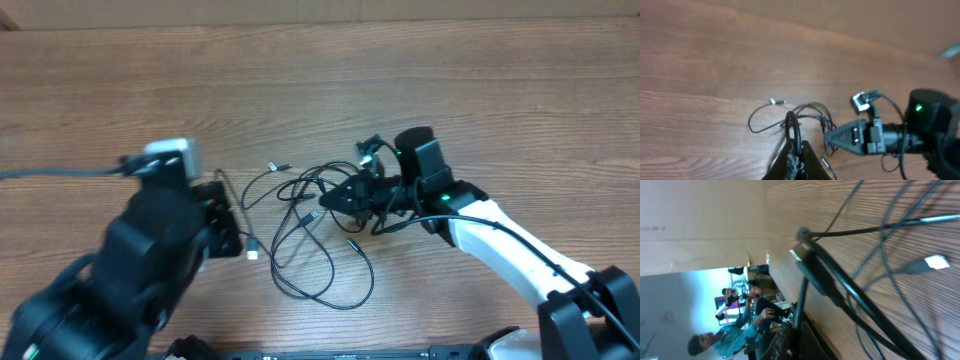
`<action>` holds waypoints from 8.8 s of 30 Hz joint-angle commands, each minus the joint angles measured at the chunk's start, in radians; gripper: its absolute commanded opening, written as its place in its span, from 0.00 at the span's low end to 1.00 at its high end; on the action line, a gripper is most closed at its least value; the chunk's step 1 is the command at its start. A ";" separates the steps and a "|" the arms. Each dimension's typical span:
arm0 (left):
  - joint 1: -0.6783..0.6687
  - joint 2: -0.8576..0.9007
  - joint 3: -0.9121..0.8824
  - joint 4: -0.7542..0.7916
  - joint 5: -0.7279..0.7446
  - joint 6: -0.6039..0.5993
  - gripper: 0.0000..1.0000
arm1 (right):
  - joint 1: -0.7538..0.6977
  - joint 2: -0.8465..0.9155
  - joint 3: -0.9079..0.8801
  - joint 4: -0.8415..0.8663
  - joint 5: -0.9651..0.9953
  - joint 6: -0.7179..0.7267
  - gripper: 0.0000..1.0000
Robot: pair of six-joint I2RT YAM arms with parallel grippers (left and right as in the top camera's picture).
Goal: Untangle cables
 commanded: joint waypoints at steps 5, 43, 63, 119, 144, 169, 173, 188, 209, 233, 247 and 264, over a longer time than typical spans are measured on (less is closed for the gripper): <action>0.004 0.169 -0.005 -0.003 0.162 -0.003 0.04 | -0.044 -0.212 0.004 -0.239 0.268 -0.165 0.04; 0.006 0.473 -0.005 0.027 0.492 0.288 0.11 | -0.112 -0.331 0.584 -0.417 0.552 -0.277 0.04; 0.005 0.474 -0.005 0.028 0.492 0.285 0.08 | -0.203 -0.321 0.584 -0.296 0.819 -0.103 0.04; 0.254 0.557 -0.005 0.220 1.094 0.816 0.68 | -0.204 -0.080 0.584 -0.320 -0.365 -0.283 0.04; 0.241 0.425 -0.005 0.345 1.027 0.763 1.00 | -0.204 -0.080 0.584 -0.282 -0.368 -0.200 0.08; 0.207 0.411 -0.018 0.455 0.881 0.703 1.00 | -0.204 -0.080 0.584 -0.140 -0.473 -0.070 0.04; 0.206 0.382 -0.018 0.442 0.871 0.703 1.00 | -0.204 -0.080 0.584 -0.136 -0.473 -0.070 0.04; 0.181 0.380 -0.018 0.477 0.724 0.676 1.00 | -0.204 -0.080 0.584 -0.126 -0.473 -0.070 0.04; 0.169 0.451 -0.018 0.605 0.888 0.669 1.00 | -0.203 -0.080 0.584 -0.115 -0.499 -0.069 0.04; 0.200 0.452 -0.018 0.520 0.878 0.718 0.04 | -0.204 -0.080 0.584 -0.115 -0.495 -0.072 0.04; 0.472 0.384 -0.014 0.743 0.870 0.474 0.04 | -0.325 -0.079 0.584 -0.189 -0.436 -0.138 1.00; 0.827 0.472 -0.016 0.708 0.261 0.254 0.04 | -0.380 -0.080 0.584 -0.543 0.236 -0.243 1.00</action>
